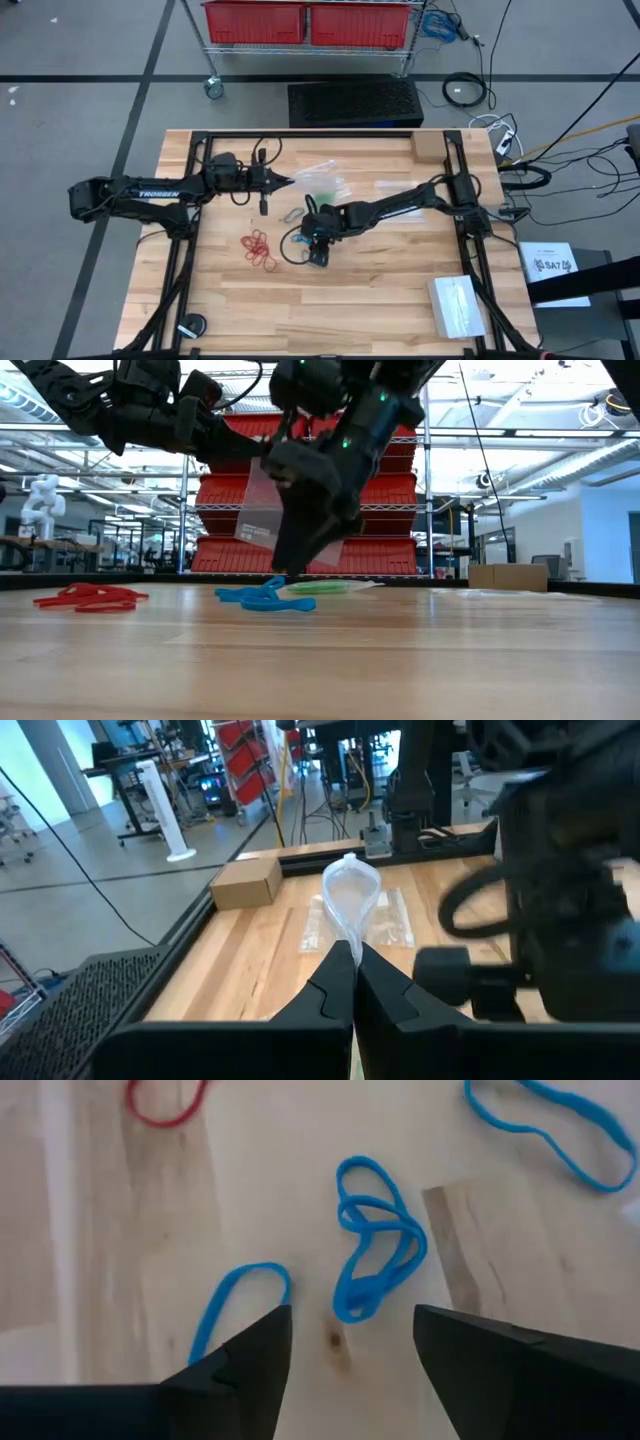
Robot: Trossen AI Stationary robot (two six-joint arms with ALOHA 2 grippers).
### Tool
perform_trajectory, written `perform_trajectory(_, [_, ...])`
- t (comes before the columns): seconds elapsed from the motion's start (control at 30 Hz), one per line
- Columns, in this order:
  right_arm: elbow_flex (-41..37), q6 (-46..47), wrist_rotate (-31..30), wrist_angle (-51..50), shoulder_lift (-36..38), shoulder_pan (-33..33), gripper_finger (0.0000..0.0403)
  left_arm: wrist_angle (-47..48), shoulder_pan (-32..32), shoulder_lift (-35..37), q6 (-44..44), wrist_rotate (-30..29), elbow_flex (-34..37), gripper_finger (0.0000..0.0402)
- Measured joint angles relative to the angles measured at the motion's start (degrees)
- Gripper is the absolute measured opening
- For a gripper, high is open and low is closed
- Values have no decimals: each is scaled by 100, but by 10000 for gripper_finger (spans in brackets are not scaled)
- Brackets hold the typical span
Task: Sort rubber bands
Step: Put the blue rubber band into the left transparent zip bag
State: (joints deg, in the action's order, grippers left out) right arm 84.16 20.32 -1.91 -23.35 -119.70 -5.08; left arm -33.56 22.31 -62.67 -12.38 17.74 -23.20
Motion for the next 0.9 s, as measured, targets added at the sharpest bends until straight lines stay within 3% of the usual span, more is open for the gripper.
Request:
perform_trajectory(0.13, [2, -27, -92, 108, -53, 36, 174, -16, 0, 0, 0, -33, 0, 0])
perform_trajectory(0.37, [4, -132, -68, 148, -50, 52, 22, -20, 0, 0, 3, -50, 0, 0])
perform_trajectory(0.43, [4, -144, -63, 127, -50, 48, 10, -18, 0, 0, 4, -50, 0, 0])
perform_trajectory(0.9, [4, 0, 190, 18, 59, 50, 173, 24, -116, 0, 9, -52, 0, 0])
